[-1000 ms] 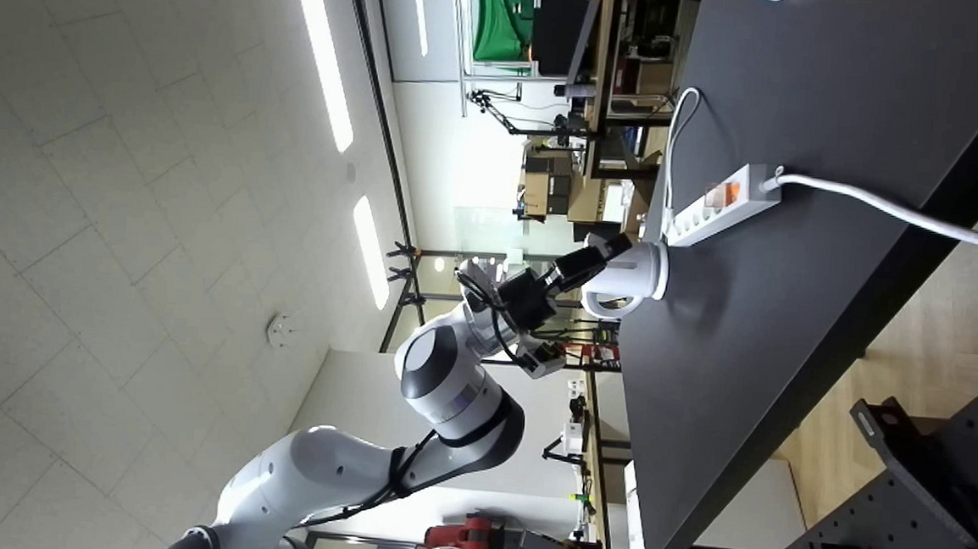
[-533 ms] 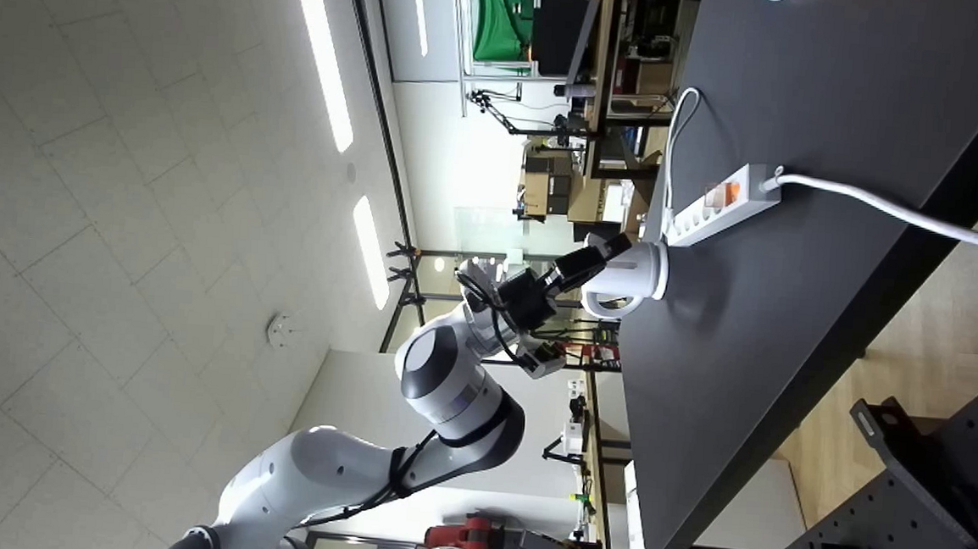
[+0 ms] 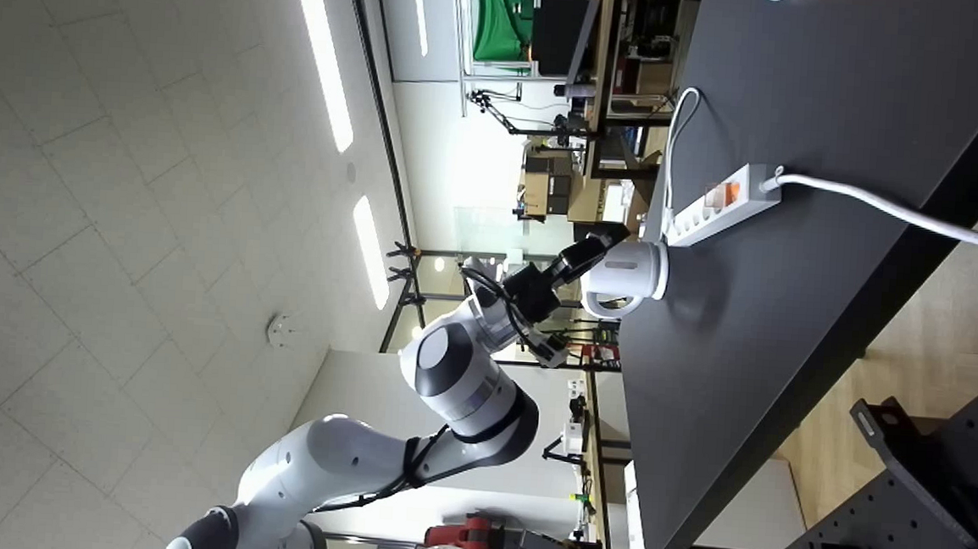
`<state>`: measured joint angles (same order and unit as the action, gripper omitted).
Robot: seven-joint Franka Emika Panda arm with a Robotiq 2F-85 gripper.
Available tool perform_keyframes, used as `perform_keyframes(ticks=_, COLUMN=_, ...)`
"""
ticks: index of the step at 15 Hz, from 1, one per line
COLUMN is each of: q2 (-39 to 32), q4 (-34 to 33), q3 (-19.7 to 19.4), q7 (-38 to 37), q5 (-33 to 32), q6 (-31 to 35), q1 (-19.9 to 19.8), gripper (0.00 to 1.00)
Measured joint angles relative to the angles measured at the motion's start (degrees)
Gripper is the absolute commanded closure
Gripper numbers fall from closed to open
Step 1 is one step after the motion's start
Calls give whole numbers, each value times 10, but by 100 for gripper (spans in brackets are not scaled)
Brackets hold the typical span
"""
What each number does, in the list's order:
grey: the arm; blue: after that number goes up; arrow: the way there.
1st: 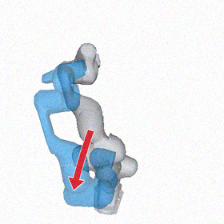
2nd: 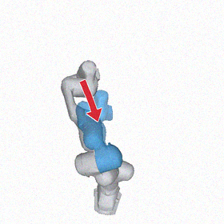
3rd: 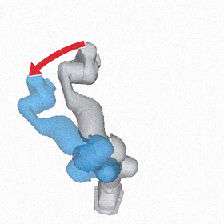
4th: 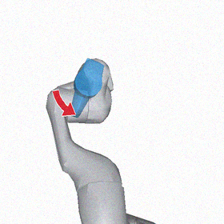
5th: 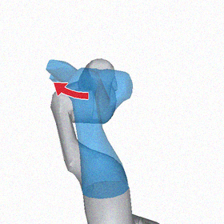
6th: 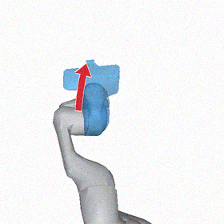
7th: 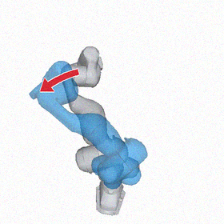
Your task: Turn on the switch on the extension cord
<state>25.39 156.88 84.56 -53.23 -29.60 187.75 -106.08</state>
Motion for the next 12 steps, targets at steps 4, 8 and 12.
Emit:
perform_keyframes(ticks=4, q2=-3, q4=-31, q3=94, q7=1, q5=16, q6=8, q1=-114, gripper=100)
perform_keyframes(ticks=8, q2=-2, q4=-72, q3=206, q7=2, q5=24, q6=23, q1=-254, gripper=100)
perform_keyframes(ticks=12, q2=2, q4=-97, q3=327, q7=1, q5=28, q6=28, q1=-369, gripper=100)
